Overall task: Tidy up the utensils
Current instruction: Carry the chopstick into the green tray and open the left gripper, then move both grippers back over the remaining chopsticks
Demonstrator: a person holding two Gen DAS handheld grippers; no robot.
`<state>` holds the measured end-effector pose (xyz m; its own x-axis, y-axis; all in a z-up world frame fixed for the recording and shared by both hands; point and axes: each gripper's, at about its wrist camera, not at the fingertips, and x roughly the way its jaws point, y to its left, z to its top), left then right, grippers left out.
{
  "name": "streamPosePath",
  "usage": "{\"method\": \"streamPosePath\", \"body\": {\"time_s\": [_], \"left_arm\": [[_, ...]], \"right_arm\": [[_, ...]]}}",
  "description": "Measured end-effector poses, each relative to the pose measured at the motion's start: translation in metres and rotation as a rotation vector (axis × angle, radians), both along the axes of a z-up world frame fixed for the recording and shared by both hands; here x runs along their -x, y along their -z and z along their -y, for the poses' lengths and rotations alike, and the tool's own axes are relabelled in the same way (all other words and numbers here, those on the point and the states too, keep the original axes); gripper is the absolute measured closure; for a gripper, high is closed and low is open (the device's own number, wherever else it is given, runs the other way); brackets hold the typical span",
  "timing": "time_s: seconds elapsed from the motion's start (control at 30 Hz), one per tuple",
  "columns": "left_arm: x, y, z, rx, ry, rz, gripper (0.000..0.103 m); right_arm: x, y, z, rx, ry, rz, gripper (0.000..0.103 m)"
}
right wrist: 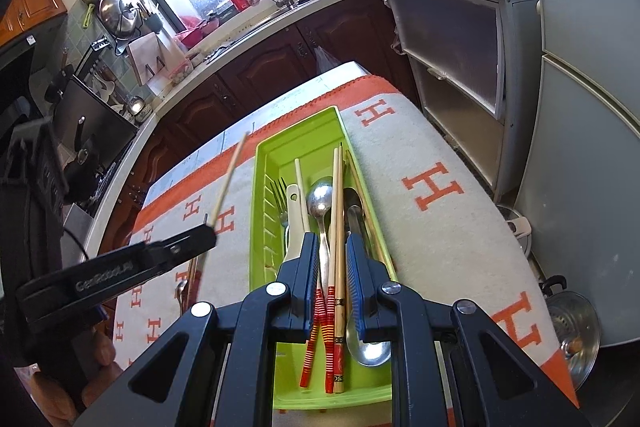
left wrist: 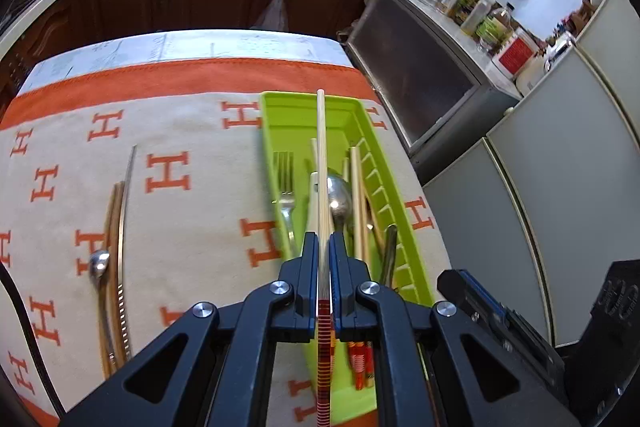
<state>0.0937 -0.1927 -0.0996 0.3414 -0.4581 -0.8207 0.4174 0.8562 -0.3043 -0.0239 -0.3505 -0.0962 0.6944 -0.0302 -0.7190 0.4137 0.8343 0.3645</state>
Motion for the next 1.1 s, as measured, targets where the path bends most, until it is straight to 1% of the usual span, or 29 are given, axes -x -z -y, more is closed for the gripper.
{"method": "streamPosePath", "body": {"time_s": [0.17,0.2,0.27,0.3,0.33,0.37,0.43,0.5,0.57,0.67,0.77,0.9,1.07,1.1], "left_arm": [[0.0,0.019,0.032,-0.063,0.059,-0.014,0.099],[0.002,0.02,0.032,-0.067,0.061,-0.015,0.097],[0.006,0.017,0.028,-0.056,0.061,-0.01,0.089],[0.008,0.014,0.026,-0.054,0.063,0.004,0.082],[0.011,0.01,0.021,-0.058,0.058,0.028,0.076],[0.014,0.005,0.016,-0.065,0.051,0.056,0.073],[0.019,-0.003,0.004,-0.076,0.043,0.097,0.058],[0.024,-0.009,-0.01,-0.097,0.027,0.137,0.054],[0.028,-0.011,-0.024,-0.128,0.017,0.157,0.053],[0.031,-0.01,-0.047,-0.158,-0.006,0.155,0.05],[0.036,-0.008,-0.074,-0.174,-0.044,0.161,0.044],[0.04,-0.004,-0.107,-0.178,-0.093,0.16,0.041],[0.036,0.003,-0.155,-0.156,-0.182,0.118,0.041],[0.035,0.005,-0.159,-0.156,-0.191,0.113,0.041]], "right_arm": [[0.007,-0.003,0.003,0.003,0.016,0.0,0.088],[0.009,-0.003,0.004,0.003,0.019,0.001,0.088],[0.01,-0.004,0.005,0.002,0.023,0.001,0.088],[0.011,-0.004,0.006,0.003,0.021,-0.001,0.088],[0.011,-0.004,0.006,0.004,0.019,-0.003,0.088],[0.01,-0.003,0.005,0.004,0.017,-0.004,0.088],[0.008,-0.004,0.001,0.003,0.005,-0.008,0.088],[0.007,-0.003,-0.004,0.007,-0.006,-0.013,0.088],[0.004,-0.003,-0.01,0.01,-0.02,-0.018,0.088],[0.002,-0.003,-0.021,0.015,-0.045,-0.026,0.088],[0.0,-0.003,-0.034,0.028,-0.076,-0.037,0.088],[-0.004,-0.003,-0.056,0.048,-0.123,-0.056,0.088],[-0.013,-0.004,-0.085,0.076,-0.179,-0.077,0.088],[-0.015,-0.005,-0.092,0.083,-0.193,-0.082,0.088]]}}
